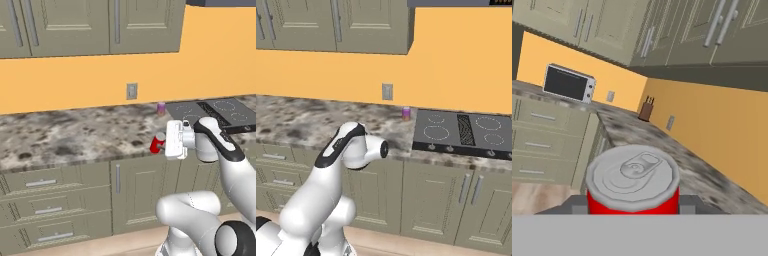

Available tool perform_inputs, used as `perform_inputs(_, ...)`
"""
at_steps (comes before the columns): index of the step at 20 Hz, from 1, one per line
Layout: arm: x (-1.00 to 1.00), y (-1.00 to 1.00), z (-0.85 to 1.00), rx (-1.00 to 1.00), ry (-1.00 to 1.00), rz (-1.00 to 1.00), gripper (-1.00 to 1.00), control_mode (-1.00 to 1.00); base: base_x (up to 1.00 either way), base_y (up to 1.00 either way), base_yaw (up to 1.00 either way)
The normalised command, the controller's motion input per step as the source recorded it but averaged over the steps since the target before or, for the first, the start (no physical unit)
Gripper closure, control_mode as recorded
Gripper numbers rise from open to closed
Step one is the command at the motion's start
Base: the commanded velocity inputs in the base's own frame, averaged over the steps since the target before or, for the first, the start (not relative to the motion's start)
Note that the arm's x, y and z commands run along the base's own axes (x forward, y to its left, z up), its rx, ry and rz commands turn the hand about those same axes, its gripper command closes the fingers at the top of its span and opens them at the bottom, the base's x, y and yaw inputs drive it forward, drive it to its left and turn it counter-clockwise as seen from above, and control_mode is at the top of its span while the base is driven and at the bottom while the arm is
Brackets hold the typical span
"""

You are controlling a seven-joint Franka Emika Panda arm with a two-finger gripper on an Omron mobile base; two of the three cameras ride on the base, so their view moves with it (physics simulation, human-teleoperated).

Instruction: Four empty soda cans are scattered around the kitchen. Gather all the cans and cluster them next to the stove for recycling.

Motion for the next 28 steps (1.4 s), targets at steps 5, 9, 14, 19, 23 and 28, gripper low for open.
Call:
perform_inputs(5, 0.0, 0.0, 0.0, 0.0, 0.0, 0.0, 1.0, 1.0, 0.22, -0.39, 0.02)
perform_inputs(9, 0.0, 0.0, 0.0, 0.0, 0.0, 0.0, 1.0, 1.0, 0.15, -0.45, 0.03)
perform_inputs(14, 0.0, 0.0, 0.0, 0.0, 0.0, 0.0, 1.0, 1.0, 0.2, -0.32, 0.04)
perform_inputs(19, 0.0, 0.0, 0.0, 0.0, 0.0, 0.0, 1.0, 1.0, 0.43, -0.25, 0.01)
perform_inputs(23, 0.0, 0.0, 0.0, 0.0, 0.0, 0.0, 1.0, 1.0, 0.78, -0.23, 0.0)
perform_inputs(28, 0.0, 0.0, 0.0, 0.0, 0.0, 0.0, 1.0, 1.0, 0.79, -0.21, 0.0)
